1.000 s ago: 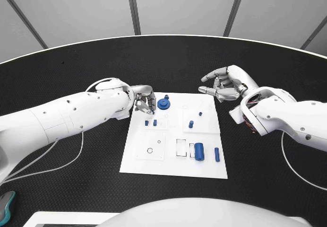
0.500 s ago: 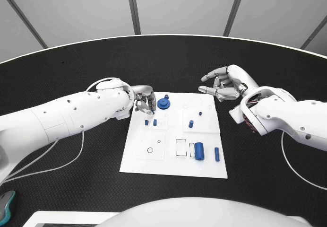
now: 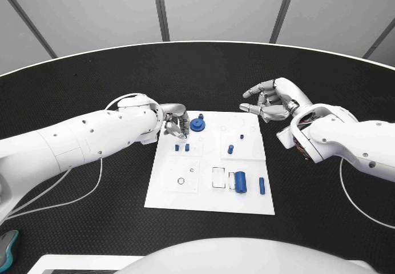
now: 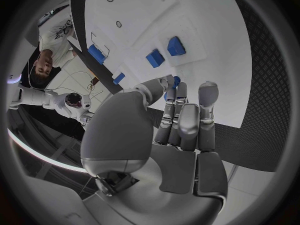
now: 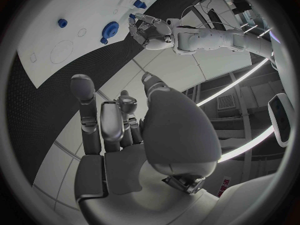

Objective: Assemble the parts on the task board

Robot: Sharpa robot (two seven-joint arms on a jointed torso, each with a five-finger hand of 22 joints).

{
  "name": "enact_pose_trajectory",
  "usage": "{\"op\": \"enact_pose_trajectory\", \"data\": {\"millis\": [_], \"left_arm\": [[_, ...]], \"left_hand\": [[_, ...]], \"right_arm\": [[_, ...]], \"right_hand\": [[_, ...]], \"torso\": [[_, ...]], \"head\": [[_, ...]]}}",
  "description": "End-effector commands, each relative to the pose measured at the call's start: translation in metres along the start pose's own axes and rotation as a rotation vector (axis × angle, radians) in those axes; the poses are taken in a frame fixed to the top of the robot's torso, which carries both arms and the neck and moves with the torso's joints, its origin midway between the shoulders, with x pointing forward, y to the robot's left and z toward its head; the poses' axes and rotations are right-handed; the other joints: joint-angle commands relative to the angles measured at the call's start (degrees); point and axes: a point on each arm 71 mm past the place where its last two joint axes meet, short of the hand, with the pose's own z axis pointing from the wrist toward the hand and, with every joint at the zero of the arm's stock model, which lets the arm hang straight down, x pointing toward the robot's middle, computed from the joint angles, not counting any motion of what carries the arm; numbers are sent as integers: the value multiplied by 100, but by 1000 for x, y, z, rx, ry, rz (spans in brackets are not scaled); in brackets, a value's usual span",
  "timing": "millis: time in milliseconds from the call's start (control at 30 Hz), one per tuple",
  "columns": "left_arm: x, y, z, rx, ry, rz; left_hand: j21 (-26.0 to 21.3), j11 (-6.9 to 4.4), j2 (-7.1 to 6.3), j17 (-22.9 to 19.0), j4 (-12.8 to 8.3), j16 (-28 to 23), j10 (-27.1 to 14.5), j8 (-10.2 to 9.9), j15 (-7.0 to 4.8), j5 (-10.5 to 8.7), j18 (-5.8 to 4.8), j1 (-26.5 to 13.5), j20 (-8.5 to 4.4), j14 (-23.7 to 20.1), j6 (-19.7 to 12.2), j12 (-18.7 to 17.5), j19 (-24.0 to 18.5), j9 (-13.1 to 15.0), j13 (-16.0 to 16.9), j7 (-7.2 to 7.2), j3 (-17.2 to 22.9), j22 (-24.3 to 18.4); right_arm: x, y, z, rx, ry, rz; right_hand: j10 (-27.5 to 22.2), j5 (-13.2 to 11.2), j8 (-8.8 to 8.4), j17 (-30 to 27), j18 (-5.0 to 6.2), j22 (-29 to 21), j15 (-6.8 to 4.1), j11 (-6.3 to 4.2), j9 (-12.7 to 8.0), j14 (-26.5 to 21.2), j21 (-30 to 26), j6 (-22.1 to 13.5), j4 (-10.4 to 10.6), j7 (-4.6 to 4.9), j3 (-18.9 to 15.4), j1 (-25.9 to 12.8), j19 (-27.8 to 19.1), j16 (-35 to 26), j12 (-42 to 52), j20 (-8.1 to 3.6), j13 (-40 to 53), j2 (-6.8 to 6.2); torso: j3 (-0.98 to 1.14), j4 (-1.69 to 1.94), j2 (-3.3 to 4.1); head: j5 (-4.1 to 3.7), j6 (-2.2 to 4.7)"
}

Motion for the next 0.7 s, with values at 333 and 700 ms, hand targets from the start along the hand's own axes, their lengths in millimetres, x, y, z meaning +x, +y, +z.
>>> {"op": "enact_pose_trajectory", "data": {"millis": [333, 700], "left_arm": [[0, 0, 2, -6, 5, 1], [-1, 1, 3, -9, -9, -1]], "left_hand": [[13, -5, 11, 32, -7, 15, 33, -36, -24, -29, -75, -28, -4, 33, 41, -38, 39, -4, 2, -11, -32, -3], [-202, 96, -22, 288, -38, 32, -161, -210, 55, -24, -8, -25, 13, 66, -174, -202, -194, -73, -54, 88, -27, -397]], "right_arm": [[0, 0, 0, 0, 0, 0], [0, 0, 0, 0, -1, 0]], "right_hand": [[-5, 32, 40, 8, 81, 9, -38, 8, -8, 58, -28, 42, -1, -10, -13, -29, 40, -29, 19, -3, 5, 44], [-12, 36, 43, 0, 84, -3, -39, 7, -12, 57, -54, 41, -3, -11, -13, -36, 41, -46, 7, -4, -13, 40]], "torso": [[-2, 0, 7], [-1, 2, -1]], "head": [[-14, 0], [-21, -10]]}}
